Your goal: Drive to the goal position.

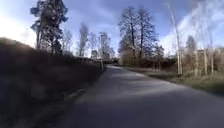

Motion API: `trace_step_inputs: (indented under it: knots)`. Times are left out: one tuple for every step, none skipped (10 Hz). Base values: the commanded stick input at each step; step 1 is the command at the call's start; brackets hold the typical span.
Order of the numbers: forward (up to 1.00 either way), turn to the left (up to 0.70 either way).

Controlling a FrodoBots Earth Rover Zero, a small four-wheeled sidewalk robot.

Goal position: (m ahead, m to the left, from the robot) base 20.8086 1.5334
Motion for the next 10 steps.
trace_step_inputs:
  knots:
    - [1.00,0.00]
    - [1.00,0.00]
    - [1.00,0.00]
    - [1.00,0.00]
    - [1.00,0.00]
    - [1.00,0.00]
    - [1.00,0.00]
    - [1.00,0.00]
    - [1.00,0.00]
    - [1.00,0.00]
